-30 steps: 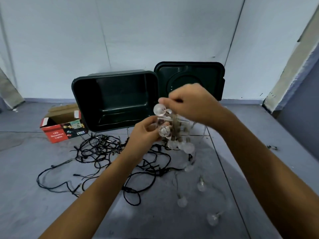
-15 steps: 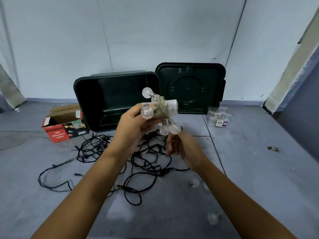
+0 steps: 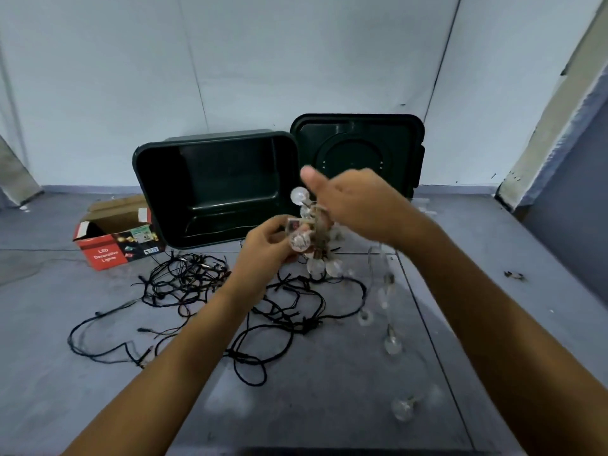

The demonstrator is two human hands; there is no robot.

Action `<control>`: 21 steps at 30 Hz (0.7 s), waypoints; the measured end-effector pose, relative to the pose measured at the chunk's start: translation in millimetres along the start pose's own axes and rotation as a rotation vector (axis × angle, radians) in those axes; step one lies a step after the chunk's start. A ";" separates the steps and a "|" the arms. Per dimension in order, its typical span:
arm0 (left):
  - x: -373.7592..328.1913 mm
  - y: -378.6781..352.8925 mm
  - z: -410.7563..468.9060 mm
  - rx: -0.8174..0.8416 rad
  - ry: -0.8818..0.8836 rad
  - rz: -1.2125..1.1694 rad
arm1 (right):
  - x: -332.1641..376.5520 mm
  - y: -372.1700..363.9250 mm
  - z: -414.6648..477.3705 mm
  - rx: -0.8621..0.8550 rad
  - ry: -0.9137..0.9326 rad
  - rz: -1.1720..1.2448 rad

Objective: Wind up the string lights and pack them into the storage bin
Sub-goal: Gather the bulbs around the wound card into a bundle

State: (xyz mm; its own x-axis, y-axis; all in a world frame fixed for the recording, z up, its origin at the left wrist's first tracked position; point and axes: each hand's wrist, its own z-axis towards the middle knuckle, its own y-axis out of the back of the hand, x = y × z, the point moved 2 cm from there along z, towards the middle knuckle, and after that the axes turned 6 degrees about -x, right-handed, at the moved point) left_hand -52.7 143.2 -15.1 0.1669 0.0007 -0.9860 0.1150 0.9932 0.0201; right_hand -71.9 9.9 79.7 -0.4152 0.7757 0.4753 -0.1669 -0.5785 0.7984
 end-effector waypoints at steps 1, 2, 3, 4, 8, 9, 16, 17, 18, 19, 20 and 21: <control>0.2 -3.6 -3.7 0.038 -0.006 0.013 | -7.1 2.2 11.5 -0.008 -0.077 0.041; -0.5 -6.5 -7.7 0.071 -0.005 0.012 | -16.3 1.8 21.4 0.020 -0.147 0.133; -2.1 -9.4 -11.3 0.097 0.003 0.000 | -26.5 -1.0 29.3 0.083 -0.203 0.292; -3.5 -11.5 -13.8 0.115 0.015 -0.023 | -39.2 -7.1 34.7 0.168 -0.253 0.498; -8.2 -13.4 -17.1 0.131 0.045 -0.131 | -82.8 -43.5 33.0 0.345 -0.482 1.173; -8.2 -13.3 -17.3 0.130 0.055 -0.146 | -87.3 -52.9 29.3 0.341 -0.516 1.284; -17.9 0.3 -7.6 0.045 0.041 -0.293 | -108.4 -110.6 -18.6 0.220 -0.527 1.234; -22.1 3.9 -4.5 0.018 0.021 -0.316 | -104.0 -110.4 -30.1 0.223 -0.512 1.191; -26.7 7.6 -1.0 -0.010 0.003 -0.338 | -101.3 -111.4 -39.7 0.233 -0.504 1.152; -30.6 11.5 2.6 -0.046 -0.009 -0.358 | -94.4 -110.6 -49.6 0.249 -0.501 1.117; -33.6 15.8 6.6 -0.085 -0.020 -0.369 | -87.5 -109.4 -57.8 0.253 -0.498 1.024; -35.7 19.3 10.6 -0.121 -0.027 -0.368 | -81.5 -108.9 -63.3 0.245 -0.487 0.905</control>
State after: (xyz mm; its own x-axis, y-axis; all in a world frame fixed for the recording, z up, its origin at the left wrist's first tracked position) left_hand -46.1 161.2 22.3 0.1617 -0.3599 -0.9189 0.0557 0.9330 -0.3556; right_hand -76.4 -6.2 -69.4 0.1182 0.1296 0.9845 0.2329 -0.9674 0.0994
